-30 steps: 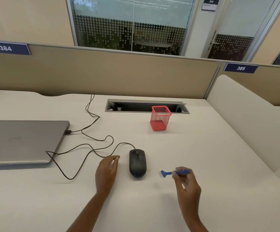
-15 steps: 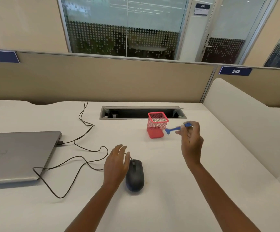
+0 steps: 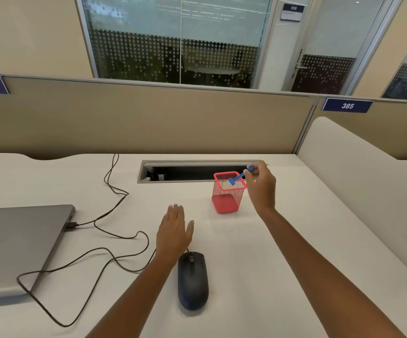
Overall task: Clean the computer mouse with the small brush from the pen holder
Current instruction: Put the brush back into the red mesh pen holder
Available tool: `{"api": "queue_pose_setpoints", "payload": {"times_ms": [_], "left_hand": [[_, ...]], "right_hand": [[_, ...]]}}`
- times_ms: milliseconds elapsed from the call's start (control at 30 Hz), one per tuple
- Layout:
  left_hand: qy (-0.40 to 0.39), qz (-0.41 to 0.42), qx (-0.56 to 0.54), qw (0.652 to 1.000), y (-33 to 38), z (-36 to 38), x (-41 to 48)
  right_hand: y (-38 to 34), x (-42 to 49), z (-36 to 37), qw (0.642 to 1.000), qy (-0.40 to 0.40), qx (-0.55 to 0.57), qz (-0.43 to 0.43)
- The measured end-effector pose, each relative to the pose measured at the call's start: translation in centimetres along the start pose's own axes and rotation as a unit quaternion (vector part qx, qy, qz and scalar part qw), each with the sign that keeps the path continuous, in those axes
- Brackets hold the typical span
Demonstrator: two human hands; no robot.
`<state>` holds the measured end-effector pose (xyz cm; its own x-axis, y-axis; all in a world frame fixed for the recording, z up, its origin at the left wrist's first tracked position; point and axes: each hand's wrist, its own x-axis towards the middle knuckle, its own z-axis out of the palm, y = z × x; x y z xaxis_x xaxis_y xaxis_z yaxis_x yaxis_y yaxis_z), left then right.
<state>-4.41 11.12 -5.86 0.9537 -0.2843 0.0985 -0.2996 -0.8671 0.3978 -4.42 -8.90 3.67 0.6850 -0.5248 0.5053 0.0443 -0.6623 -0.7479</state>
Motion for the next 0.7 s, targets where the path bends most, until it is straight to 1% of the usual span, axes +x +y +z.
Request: {"api": "queue_pose_setpoints", "payload": {"times_ms": [133,300,433,567,700], "left_hand": [[-0.015,0.008,0.015,1.0,-0.2,0.4,0.6],[-0.013,0.018,0.021,1.0,-0.7,1.1,0.8],[-0.003,0.027,0.034,0.999,-1.1,1.6,0.9],[0.007,0.026,0.031,0.999,-1.5,2.0,0.8],[0.01,0.025,-0.003,1.0,-1.5,1.9,0.5]], "right_hand": [[0.4,0.1,1.2,0.998,-0.034,-0.024,0.037],[1.0,0.0,3.0,0.982,-0.097,-0.148,0.061],[1.5,0.0,3.8,0.97,-0.102,-0.215,0.048],[1.7,-0.1,4.1,0.959,-0.108,-0.263,0.017],[1.5,-0.1,3.9,0.95,-0.116,-0.291,-0.014]]}}
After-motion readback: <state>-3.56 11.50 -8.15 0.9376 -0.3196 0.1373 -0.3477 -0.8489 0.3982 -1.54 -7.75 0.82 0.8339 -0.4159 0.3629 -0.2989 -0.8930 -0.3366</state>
